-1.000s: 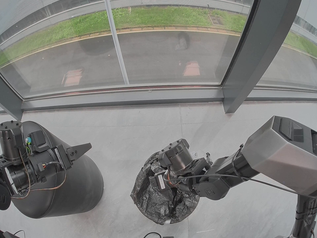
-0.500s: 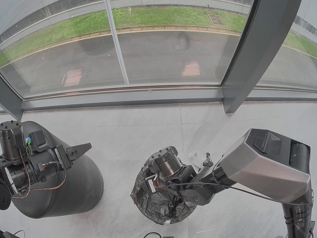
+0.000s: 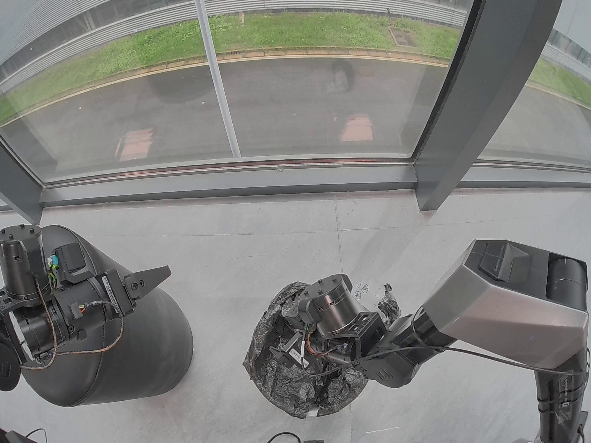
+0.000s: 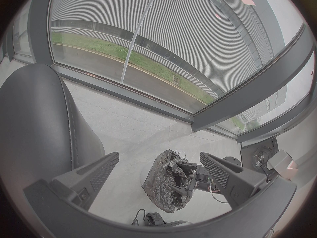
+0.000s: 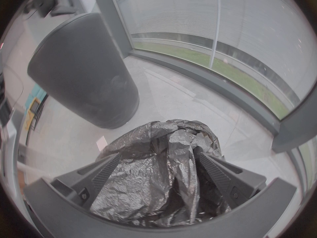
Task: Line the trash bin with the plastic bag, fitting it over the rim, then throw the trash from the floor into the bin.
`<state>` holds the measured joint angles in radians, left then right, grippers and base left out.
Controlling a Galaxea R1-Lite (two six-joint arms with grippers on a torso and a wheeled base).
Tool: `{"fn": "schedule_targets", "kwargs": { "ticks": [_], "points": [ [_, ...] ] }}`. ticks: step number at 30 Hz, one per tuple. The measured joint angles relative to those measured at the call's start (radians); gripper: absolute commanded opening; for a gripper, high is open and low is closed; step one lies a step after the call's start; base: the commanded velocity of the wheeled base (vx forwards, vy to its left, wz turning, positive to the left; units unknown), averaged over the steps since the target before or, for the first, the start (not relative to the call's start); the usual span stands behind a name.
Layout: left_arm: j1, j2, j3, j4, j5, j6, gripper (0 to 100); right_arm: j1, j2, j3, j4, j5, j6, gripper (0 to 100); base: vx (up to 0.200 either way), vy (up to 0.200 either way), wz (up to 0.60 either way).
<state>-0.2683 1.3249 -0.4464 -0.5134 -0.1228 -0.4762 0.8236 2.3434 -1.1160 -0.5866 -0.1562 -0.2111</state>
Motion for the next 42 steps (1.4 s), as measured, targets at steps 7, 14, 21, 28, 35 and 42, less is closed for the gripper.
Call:
{"fn": "schedule_targets", "kwargs": {
  "ticks": [7, 14, 21, 28, 35, 42],
  "points": [
    [0.0, 0.0, 0.0, 0.0, 0.0, 0.0, 100, -0.02, -0.006, 0.06, -0.057, 0.02, -0.105, 100, 0.0, 0.0, 0.0],
    [0.0, 0.0, 0.001, -0.001, 0.0, 0.001, 100, -0.027, -0.001, 0.063, -0.058, 0.023, -0.144, 100, 0.0, 0.0, 0.0],
    [0.0, -0.001, 0.001, -0.001, 0.0, 0.001, 100, -0.028, 0.004, 0.063, -0.058, 0.039, -0.193, 100, 0.0, 0.0, 0.0],
    [0.0, -0.001, 0.001, -0.001, 0.0, 0.001, 100, -0.023, 0.021, 0.051, -0.058, 0.041, -0.205, 100, 0.0, 0.0, 0.0],
    [0.0, -0.001, 0.001, -0.001, 0.0, 0.001, 100, -0.02, 0.056, 0.008, -0.06, 0.042, -0.206, 100, 0.0, 0.0, 0.0],
    [0.0, -0.001, 0.001, -0.001, 0.0, 0.001, 100, -0.021, 0.11, -0.041, -0.06, 0.042, -0.207, 100, 0.0, 0.0, 0.0]
  ]
}}
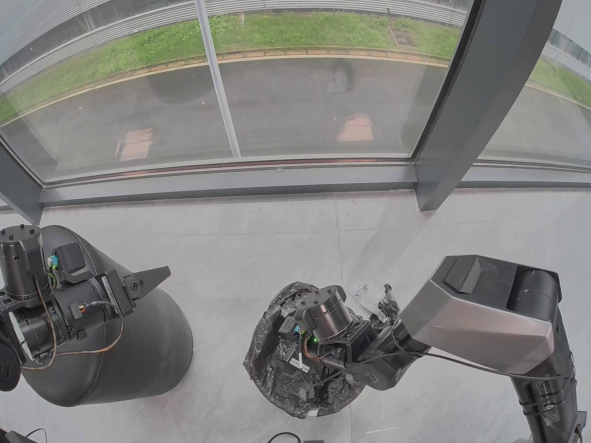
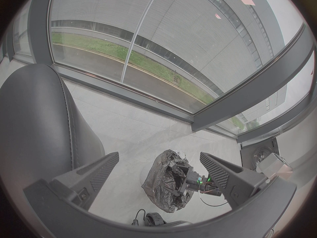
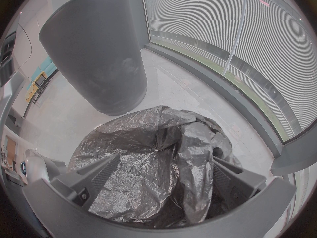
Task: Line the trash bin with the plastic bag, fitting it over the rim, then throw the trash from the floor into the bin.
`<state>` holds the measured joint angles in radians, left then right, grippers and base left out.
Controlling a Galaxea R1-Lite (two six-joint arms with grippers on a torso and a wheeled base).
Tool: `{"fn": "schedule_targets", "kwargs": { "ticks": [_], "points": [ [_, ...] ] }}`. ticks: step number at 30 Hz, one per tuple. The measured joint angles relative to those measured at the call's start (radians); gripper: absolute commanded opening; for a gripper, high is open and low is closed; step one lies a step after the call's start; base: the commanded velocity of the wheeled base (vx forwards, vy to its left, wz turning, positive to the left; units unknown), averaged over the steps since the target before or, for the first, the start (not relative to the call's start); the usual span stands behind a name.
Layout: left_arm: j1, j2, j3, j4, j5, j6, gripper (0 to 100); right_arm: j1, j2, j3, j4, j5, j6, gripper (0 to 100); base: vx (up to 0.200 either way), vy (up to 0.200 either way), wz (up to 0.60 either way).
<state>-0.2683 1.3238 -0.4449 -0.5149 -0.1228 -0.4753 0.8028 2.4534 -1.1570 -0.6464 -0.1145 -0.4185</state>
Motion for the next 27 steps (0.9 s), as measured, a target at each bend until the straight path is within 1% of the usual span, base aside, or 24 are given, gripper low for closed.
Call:
{"fn": "schedule_targets", "kwargs": {
  "ticks": [15, 17, 22, 27],
  "points": [
    [0.0, 0.004, -0.001, 0.0, 0.0, 0.0, 100, -0.01, 0.102, -0.096, 0.001, 0.002, -0.002, 100, 0.0, 0.0, 0.0],
    [0.0, 0.005, -0.001, 0.0, 0.0, 0.0, 100, -0.011, 0.108, -0.107, 0.005, 0.006, 0.0, 100, 0.0, 0.0, 0.0],
    [0.0, 0.004, -0.001, 0.0, 0.0, 0.0, 100, -0.017, 0.121, -0.138, 0.028, 0.041, 0.01, 100, 0.0, 0.0, 0.0],
    [-0.001, 0.003, 0.0, 0.0, 0.0, 0.0, 100, -0.024, 0.127, -0.155, 0.058, 0.048, 0.033, 100, 0.0, 0.0, 0.0]
  ]
}}
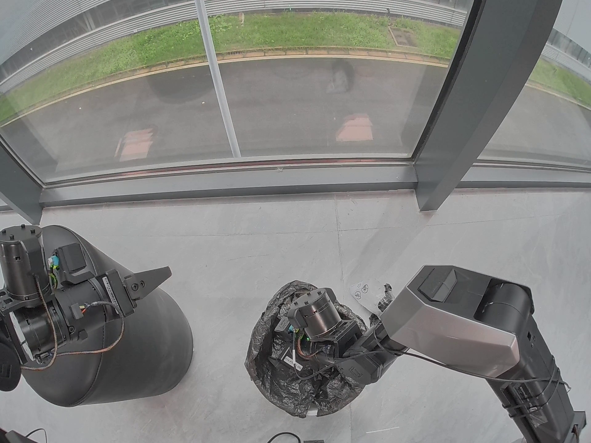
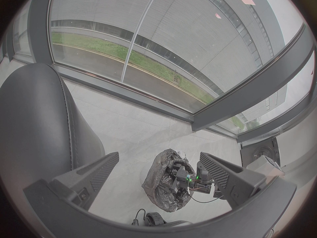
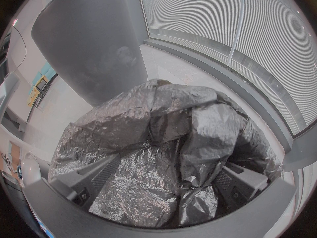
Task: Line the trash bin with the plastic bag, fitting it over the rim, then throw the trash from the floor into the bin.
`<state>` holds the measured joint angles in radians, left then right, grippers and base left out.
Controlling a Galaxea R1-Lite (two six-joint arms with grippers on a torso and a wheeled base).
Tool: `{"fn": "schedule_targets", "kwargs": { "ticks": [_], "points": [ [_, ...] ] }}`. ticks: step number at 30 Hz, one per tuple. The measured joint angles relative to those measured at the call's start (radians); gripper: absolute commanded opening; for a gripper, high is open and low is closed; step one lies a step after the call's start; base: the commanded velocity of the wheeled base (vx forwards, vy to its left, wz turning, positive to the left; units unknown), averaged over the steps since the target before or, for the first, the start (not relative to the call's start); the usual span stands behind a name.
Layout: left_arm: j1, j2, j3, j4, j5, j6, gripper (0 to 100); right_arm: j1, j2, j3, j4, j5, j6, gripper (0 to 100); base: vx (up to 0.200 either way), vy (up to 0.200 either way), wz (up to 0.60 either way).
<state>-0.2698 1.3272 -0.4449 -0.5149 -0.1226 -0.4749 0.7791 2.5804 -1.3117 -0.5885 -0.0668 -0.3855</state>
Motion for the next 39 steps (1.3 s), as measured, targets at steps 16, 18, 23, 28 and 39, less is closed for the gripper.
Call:
{"fn": "schedule_targets", "kwargs": {
  "ticks": [16, 18, 23, 28, 39],
  "points": [
    [0.0, -0.003, 0.002, 0.0, 0.0, 0.0, 100, -0.007, -0.084, 0.046, 0.048, 0.049, 0.216, 100, 0.0, 0.0, 0.0],
    [0.0, -0.004, 0.002, 0.0, 0.0, 0.0, 100, -0.005, -0.121, 0.081, 0.048, 0.051, 0.246, 100, 0.0, 0.0, 0.0],
    [-0.001, -0.017, 0.004, 0.0, 0.0, -0.001, 100, 0.001, -0.221, 0.188, 0.04, 0.05, 0.281, 100, 0.0, 0.0, 0.0],
    [-0.005, -0.049, 0.007, 0.0, 0.0, -0.001, 100, 0.001, -0.332, 0.299, 0.035, 0.043, 0.288, 100, 0.0, 0.0, 0.0],
    [-0.007, -0.239, 0.005, 0.024, 0.002, -0.007, 100, -0.053, -0.591, 0.469, 0.027, -0.065, 0.294, 100, 0.0, 0.0, 0.0]
  ]
}}
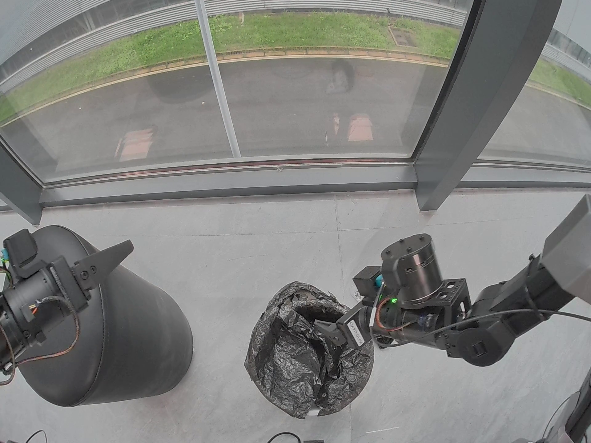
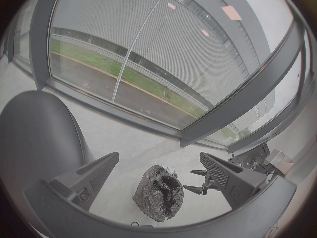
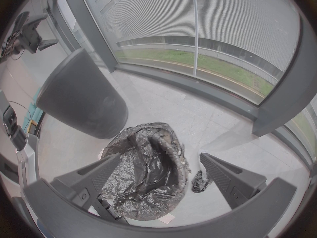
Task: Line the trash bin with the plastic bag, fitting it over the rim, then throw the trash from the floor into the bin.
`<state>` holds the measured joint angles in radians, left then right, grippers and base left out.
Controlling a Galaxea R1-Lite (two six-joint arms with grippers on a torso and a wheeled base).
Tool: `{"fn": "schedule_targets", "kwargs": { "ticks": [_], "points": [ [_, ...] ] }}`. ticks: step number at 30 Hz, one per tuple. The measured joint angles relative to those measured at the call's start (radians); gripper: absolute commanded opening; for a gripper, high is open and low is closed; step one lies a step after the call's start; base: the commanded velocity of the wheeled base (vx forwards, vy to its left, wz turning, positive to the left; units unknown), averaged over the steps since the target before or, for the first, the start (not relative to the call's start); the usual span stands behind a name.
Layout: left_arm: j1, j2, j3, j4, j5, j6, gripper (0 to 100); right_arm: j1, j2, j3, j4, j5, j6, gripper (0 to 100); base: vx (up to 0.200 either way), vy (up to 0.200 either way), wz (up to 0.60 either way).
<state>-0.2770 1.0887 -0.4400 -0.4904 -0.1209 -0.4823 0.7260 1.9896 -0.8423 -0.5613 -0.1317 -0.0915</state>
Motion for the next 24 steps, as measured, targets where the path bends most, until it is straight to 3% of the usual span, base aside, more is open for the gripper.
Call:
{"fn": "schedule_targets", "kwargs": {
  "ticks": [9, 14, 18, 24],
  "points": [
    [0.008, -0.279, -0.004, 0.253, 0.021, 0.098, 100, -0.024, -0.168, 0.063, 0.0, -0.076, 0.026, 100, 0.0, 0.0, 0.0],
    [0.02, -0.444, 0.001, 0.44, 0.039, 0.124, 100, -0.026, -0.248, 0.088, 0.0, -0.154, 0.064, 100, 0.0, 0.0, 0.0],
    [0.046, -0.568, 0.021, 0.539, 0.047, 0.156, 100, -0.025, -0.31, 0.115, -0.012, -0.259, 0.099, 100, 0.0, 0.0, 0.0],
    [0.111, -0.734, 0.09, 0.615, 0.066, 0.237, 100, -0.021, -0.401, 0.16, -0.025, -0.481, 0.116, 100, 0.0, 0.0, 0.0]
  ]
}}
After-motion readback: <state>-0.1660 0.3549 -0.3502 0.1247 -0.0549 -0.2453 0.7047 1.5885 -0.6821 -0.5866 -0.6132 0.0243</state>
